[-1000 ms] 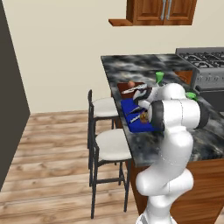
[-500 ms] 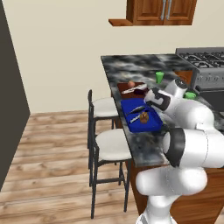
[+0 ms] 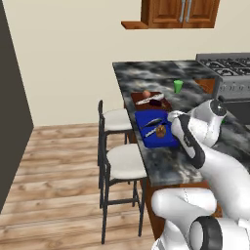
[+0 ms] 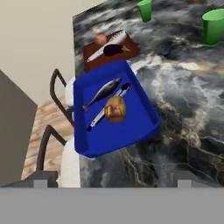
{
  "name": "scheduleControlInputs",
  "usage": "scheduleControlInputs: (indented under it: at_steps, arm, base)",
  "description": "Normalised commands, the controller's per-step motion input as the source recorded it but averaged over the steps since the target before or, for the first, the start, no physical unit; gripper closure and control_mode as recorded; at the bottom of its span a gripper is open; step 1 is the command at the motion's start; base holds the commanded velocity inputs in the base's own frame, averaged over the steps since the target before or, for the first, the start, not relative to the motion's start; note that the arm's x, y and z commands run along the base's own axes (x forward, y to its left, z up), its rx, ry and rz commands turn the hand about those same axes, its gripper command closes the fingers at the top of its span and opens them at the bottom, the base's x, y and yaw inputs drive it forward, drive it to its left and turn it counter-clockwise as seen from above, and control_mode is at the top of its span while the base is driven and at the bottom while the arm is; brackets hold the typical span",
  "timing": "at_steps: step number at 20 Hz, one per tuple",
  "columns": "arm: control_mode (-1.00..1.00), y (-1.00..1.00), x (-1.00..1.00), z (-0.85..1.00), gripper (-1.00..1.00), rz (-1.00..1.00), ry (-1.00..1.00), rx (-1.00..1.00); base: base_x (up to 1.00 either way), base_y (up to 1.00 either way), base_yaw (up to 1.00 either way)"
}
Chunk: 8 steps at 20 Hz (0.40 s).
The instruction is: Gather the onion and eggplant from the fridge and place them on a tray on the dining counter. Then gather the fish and chicken drumstick from the fridge and place them on the other tray.
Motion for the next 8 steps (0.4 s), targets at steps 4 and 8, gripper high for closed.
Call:
scheduleControlInputs:
  at_steps: [4, 8]
  arm:
    - [-1.0, 0.28, -1.0, 0.25, -1.0, 0.0, -0.72, -0.16]
    - [-1.0, 0.32, -1.0, 0.51, -1.0, 0.0, -0.58, -0.14]
  base:
    - [0.0, 0.0, 0.0]
    - [0.0, 0.0, 0.0]
